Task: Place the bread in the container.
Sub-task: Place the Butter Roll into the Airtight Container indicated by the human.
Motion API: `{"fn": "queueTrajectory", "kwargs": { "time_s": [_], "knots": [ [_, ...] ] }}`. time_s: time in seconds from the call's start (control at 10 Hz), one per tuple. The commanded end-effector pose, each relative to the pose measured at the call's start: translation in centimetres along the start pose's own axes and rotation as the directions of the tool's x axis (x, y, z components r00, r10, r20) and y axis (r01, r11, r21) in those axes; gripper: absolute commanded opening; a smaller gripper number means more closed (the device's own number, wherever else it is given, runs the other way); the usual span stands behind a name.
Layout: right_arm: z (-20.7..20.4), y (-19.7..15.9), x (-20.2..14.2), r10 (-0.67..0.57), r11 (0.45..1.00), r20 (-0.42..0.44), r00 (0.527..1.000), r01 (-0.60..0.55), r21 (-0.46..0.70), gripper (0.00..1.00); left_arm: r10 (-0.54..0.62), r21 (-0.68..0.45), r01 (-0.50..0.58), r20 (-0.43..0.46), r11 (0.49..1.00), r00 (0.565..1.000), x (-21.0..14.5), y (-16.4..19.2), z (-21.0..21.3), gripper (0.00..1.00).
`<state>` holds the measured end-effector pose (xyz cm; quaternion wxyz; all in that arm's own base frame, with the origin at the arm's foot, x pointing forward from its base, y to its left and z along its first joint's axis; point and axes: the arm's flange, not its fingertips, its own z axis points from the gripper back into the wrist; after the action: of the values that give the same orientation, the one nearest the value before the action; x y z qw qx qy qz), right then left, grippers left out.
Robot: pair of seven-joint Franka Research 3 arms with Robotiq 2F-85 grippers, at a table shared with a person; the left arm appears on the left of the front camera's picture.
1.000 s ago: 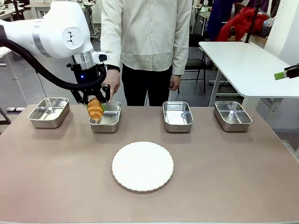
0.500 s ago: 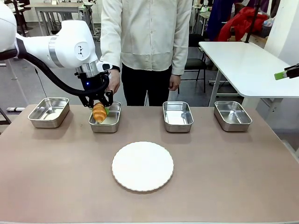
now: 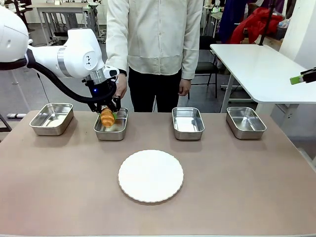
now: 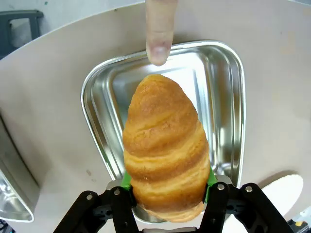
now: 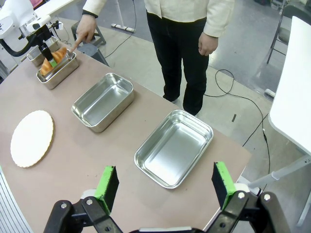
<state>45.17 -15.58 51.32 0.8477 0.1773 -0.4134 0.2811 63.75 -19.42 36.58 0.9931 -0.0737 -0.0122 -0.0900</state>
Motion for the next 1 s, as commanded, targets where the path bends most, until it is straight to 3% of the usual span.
{"fn": "queueTrajectory", "kwargs": {
  "time_s": [0.0, 0.1, 0.6, 0.7, 0.8, 0.9],
  "knots": [
    [-0.02, 0.02, 0.14, 0.002, 1.000, 0.017, 1.000, -0.002, 0.005, 1.00, -0.013, 0.008, 0.013, 0.010, 1.000, 1.000, 0.91, 0.45, 0.25, 0.56],
    [-0.02, 0.02, 0.14, 0.002, 1.000, 0.017, 1.000, -0.002, 0.005, 1.00, -0.049, 0.000, 0.049, 0.011, 0.999, 0.999, 0.87, 0.45, 0.28, 1.00],
    [-0.02, 0.02, 0.14, 0.002, 1.000, 0.017, 1.000, -0.002, 0.005, 1.00, -0.046, -0.002, 0.046, 0.001, 0.999, 0.999, 0.70, 0.29, 0.57, 1.00],
    [-0.02, 0.02, 0.14, 0.002, 1.000, 0.017, 1.000, -0.002, 0.005, 1.00, 0.027, -0.005, -0.028, -0.074, 1.000, 0.997, 0.89, -0.05, 0.81, 1.00],
    [-0.02, 0.02, 0.14, 0.002, 1.000, 0.017, 1.000, -0.002, 0.005, 1.00, -0.026, -0.003, 0.027, 0.009, 1.000, 1.000, 0.64, -0.06, 0.17, 1.00],
    [-0.02, 0.02, 0.14, 0.002, 1.000, 0.017, 1.000, -0.002, 0.005, 1.00, -0.026, -0.003, 0.027, 0.009, 1.000, 1.000, 0.64, -0.06, 0.17, 1.00]
  ]
}}
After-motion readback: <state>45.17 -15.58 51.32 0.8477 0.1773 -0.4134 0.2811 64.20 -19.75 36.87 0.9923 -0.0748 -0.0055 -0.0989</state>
